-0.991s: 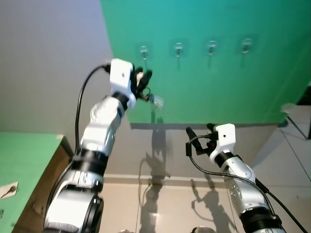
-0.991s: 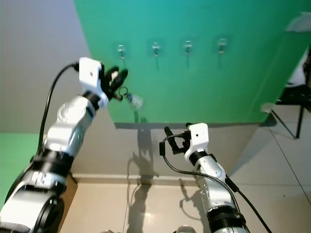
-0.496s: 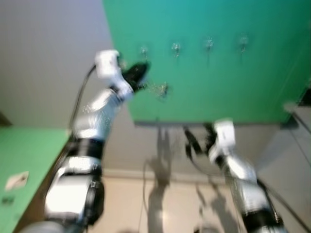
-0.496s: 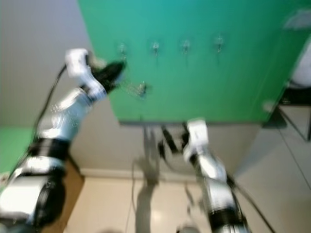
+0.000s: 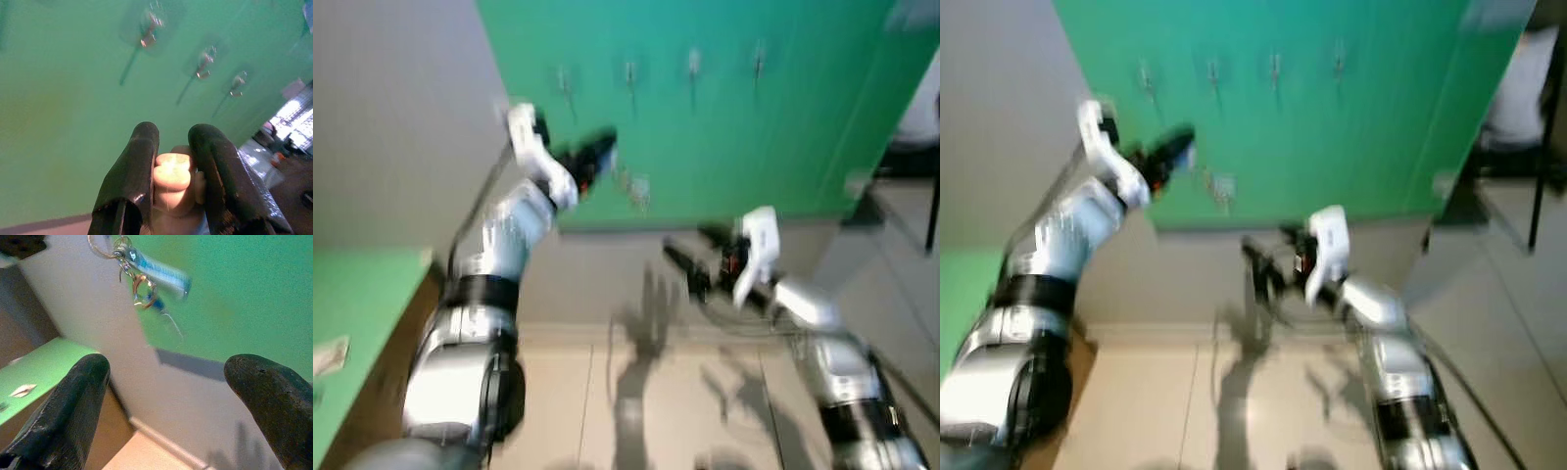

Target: Hang keys on a hook

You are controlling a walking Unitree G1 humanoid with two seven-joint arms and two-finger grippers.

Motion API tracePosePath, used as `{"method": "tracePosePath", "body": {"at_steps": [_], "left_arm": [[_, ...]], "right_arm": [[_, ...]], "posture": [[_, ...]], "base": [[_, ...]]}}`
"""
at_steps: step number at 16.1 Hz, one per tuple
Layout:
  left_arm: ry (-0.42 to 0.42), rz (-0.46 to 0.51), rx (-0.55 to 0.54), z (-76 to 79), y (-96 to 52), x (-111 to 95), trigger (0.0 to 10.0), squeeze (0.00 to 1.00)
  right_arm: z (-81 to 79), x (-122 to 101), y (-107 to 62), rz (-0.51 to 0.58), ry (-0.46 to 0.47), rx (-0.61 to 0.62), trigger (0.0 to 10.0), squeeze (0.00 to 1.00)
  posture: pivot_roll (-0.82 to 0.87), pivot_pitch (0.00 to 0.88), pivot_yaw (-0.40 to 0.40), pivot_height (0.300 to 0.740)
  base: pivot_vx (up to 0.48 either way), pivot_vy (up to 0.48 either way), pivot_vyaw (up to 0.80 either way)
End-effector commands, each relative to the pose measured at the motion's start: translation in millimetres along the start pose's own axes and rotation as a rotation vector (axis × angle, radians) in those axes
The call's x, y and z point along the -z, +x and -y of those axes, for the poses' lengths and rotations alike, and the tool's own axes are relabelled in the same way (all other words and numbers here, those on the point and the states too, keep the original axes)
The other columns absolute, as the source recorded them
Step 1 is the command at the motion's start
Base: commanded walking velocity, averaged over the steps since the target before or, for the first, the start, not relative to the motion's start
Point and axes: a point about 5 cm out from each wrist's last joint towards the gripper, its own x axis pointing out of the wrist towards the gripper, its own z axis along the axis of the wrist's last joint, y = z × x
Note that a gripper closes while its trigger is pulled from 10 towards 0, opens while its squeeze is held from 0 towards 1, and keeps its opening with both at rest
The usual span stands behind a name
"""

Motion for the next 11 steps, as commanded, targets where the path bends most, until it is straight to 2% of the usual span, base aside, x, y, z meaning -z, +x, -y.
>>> {"method": "tracePosePath", "body": {"at_steps": [1, 6, 11], "left_arm": [[0.005, 0.014, 0.012, 0.7, -1.2, -8.5, 0.0, 0.00], [-0.007, 0.012, 0.043, 7.2, 0.9, -10.2, 0.0, 0.00], [-0.011, 0.022, 0.073, 15.9, 3.7, -15.9, 0.0, 0.00]], "right_arm": [[-9.1, -7.3, 5.9, 0.008, 0.007, -0.060, 10.0, 0.00], [-16.4, -19.8, 10.4, 0.000, 0.059, -0.132, 10.0, 0.00], [-28.7, -32.9, 26.2, 0.021, 0.104, -0.181, 10.0, 0.00]], "posture": [[-0.23, 0.000, 0.095, 0.736], [-0.23, 0.000, 0.093, 0.736], [-0.22, 0.000, 0.100, 0.736]], "base": [[0.000, 0.000, 0.00], [0.000, 0.000, 0.00], [0.000, 0.000, 0.00]]}}
